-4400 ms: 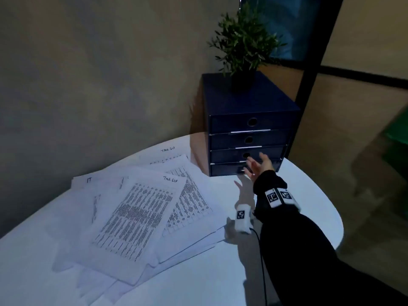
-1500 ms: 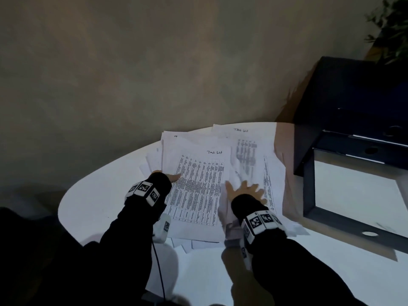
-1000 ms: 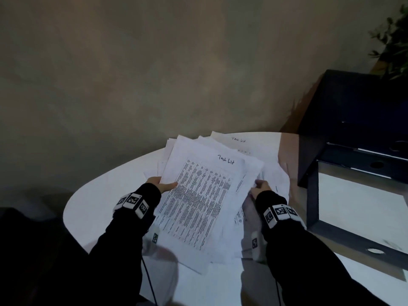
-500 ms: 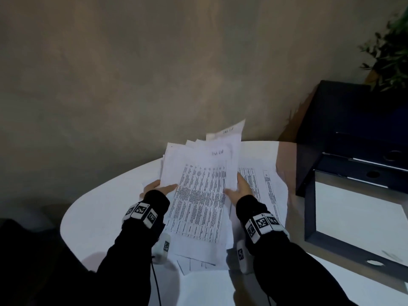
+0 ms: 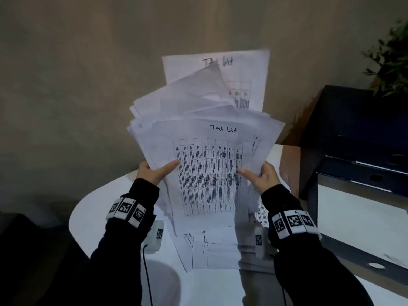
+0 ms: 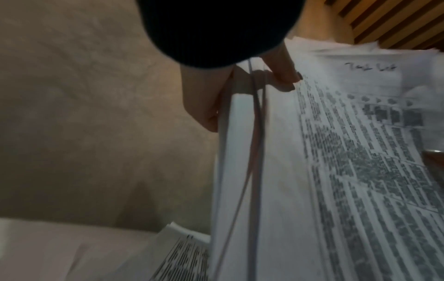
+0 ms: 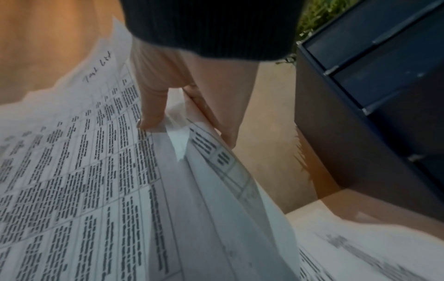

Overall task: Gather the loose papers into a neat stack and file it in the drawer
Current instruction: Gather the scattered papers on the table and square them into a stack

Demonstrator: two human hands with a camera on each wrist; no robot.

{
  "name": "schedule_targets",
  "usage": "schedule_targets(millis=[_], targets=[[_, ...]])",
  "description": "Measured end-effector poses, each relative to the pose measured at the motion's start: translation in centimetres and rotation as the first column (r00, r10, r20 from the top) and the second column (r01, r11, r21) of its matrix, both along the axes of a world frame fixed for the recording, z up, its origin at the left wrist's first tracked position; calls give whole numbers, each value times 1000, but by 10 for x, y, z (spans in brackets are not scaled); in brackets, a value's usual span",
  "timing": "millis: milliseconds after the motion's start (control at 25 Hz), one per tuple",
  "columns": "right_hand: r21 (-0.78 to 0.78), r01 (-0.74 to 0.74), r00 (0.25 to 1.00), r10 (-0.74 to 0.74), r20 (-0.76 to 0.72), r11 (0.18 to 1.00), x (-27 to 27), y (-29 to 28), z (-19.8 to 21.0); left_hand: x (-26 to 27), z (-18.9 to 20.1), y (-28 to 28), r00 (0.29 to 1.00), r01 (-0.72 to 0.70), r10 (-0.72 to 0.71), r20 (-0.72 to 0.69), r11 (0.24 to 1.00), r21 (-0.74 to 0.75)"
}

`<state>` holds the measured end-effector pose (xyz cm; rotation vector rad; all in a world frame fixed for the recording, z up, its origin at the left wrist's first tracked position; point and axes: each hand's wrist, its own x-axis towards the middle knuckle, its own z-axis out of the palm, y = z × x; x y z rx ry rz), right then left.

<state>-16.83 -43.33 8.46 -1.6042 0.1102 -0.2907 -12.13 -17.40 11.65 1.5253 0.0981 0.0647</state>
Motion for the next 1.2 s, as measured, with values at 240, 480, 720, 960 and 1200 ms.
schedule_targets(millis=[240,480,720,960,1200], targets=[[131,98,973,-122,195,987,4,12,24,-18,38,-18,997,-73,75,23,995,-69],[139,71,976,-97,197,988,11,16,18,-11,17,-25,998,47,-46,-38,999,19],[70,85,983,-95,155,994,13,8,29,6,32,-33,994,-89,94,50,990,-110],[131,147,984,-158,78,980,8,17,24,8,39,-23,989,-41,59,133,990,-133],[169,153,986,-162,36,974,20,20,20,18,22,-31,984,-167,172,57,983,-83]])
